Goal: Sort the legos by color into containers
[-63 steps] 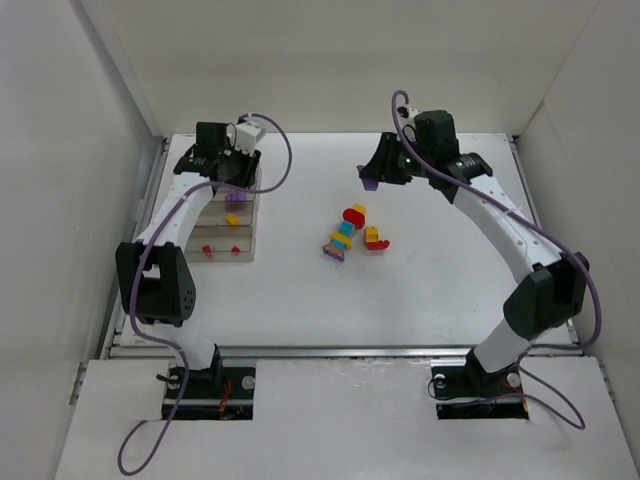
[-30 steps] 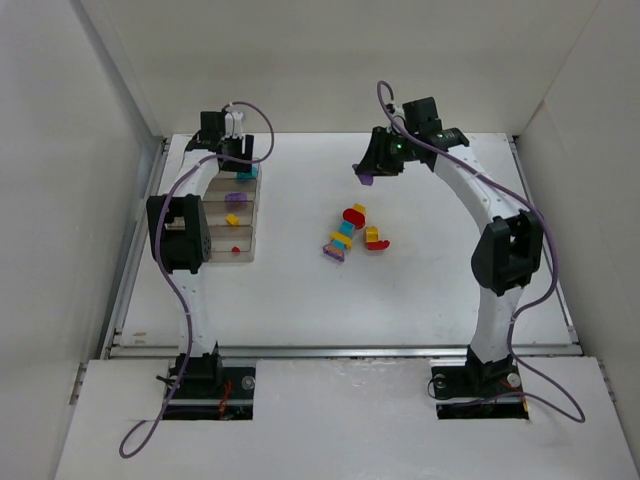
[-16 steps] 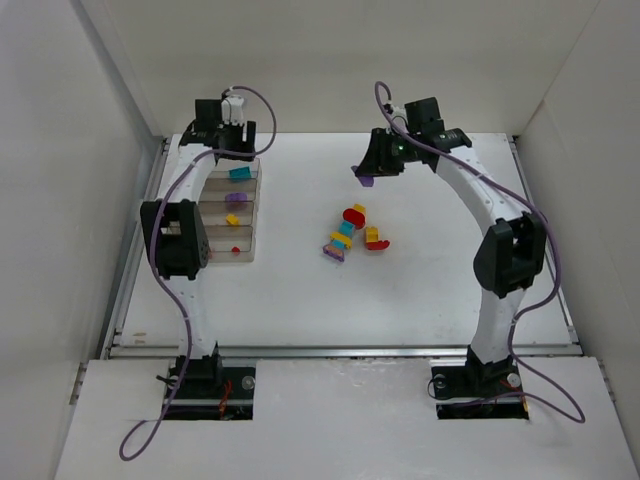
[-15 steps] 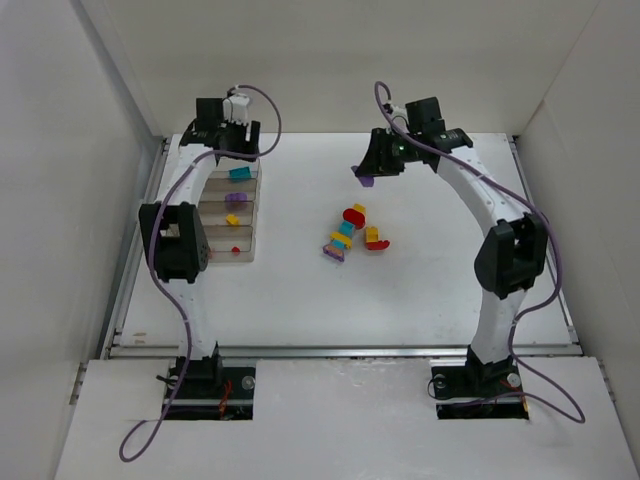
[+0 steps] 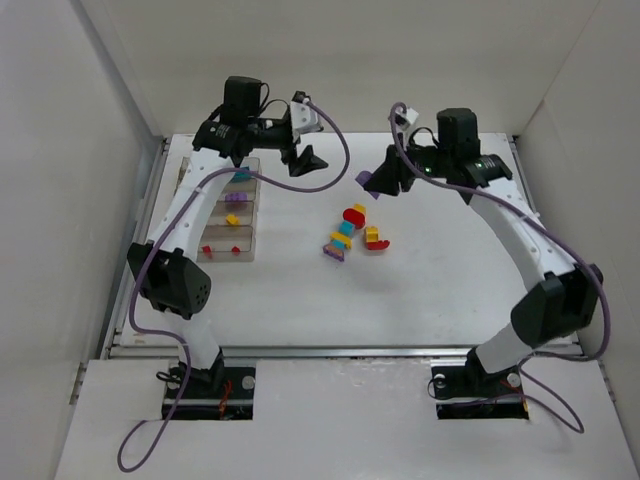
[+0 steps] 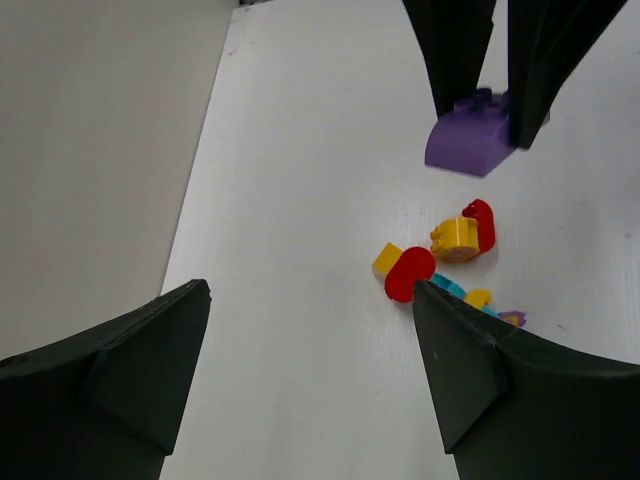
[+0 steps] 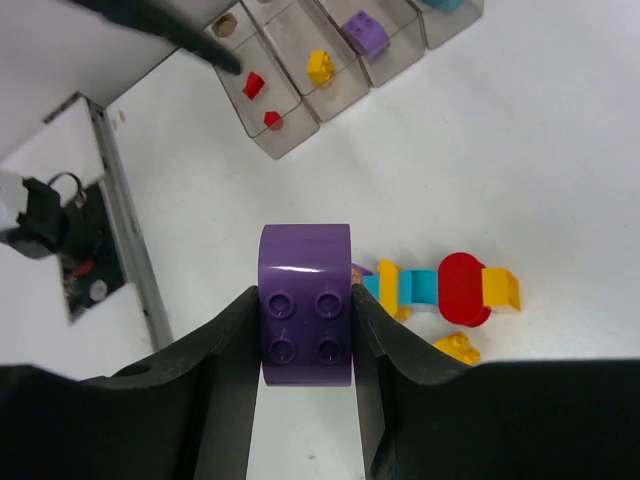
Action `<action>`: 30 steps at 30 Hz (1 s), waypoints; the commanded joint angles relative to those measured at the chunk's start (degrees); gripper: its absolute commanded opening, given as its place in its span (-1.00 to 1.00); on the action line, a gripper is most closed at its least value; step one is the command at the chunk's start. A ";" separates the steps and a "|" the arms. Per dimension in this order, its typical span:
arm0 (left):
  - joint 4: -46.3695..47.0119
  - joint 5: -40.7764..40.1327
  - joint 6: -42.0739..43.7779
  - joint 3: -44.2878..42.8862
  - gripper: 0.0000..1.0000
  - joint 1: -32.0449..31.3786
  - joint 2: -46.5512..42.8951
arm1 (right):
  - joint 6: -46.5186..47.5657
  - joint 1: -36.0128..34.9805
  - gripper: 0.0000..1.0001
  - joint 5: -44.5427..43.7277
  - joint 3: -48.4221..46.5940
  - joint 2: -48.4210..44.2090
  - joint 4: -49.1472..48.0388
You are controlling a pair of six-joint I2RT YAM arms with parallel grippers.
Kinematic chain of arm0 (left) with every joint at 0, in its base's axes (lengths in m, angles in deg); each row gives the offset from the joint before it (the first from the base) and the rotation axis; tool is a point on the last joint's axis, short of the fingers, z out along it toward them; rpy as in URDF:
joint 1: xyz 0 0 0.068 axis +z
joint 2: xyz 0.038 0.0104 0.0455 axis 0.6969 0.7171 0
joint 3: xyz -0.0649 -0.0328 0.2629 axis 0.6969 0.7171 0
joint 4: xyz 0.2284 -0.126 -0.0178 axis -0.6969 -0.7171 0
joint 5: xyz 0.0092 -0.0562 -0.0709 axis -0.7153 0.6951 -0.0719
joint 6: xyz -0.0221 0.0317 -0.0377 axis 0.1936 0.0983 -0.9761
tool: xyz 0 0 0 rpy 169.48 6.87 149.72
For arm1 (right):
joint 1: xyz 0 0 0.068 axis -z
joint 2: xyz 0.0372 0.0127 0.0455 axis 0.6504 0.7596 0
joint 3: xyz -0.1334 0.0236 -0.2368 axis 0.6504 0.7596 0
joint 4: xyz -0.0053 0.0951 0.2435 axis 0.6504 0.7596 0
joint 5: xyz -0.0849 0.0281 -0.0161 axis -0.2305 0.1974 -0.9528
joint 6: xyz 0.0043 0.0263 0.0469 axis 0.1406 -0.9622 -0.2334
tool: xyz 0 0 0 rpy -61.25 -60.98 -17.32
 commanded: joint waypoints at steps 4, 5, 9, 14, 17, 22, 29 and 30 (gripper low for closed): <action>-9.51 17.68 8.20 -1.33 0.66 -0.70 0.16 | 10.21 -0.91 -1.00 1.21 10.17 -11.07 -14.14; -9.51 17.68 7.50 -1.33 0.69 -1.40 0.16 | 11.60 -1.44 -1.00 0.69 12.70 -11.95 -15.28; -9.51 19.44 6.00 -1.33 0.62 -4.12 0.16 | 18.63 -5.83 -1.00 -6.23 17.11 -16.43 -19.78; -10.03 18.91 6.00 -0.10 0.43 -6.41 -0.99 | 23.38 -9.44 -1.00 -15.57 17.12 -17.57 -19.78; -12.66 17.87 6.52 0.43 0.36 -7.47 -1.51 | 24.01 -10.85 -1.00 -17.50 17.12 -18.98 -20.30; -21.10 14.26 14.96 1.05 0.28 -7.47 -1.51 | 24.53 -12.78 -1.00 -19.53 18.26 -20.91 -20.31; -22.87 13.73 18.22 0.34 0.19 -8.70 -2.74 | 25.59 -16.20 -1.00 -21.20 18.26 -20.92 -20.31; -22.87 13.73 18.22 -0.44 0.19 -8.70 -2.74 | 26.11 -16.21 -1.00 -21.20 18.79 -20.92 -20.31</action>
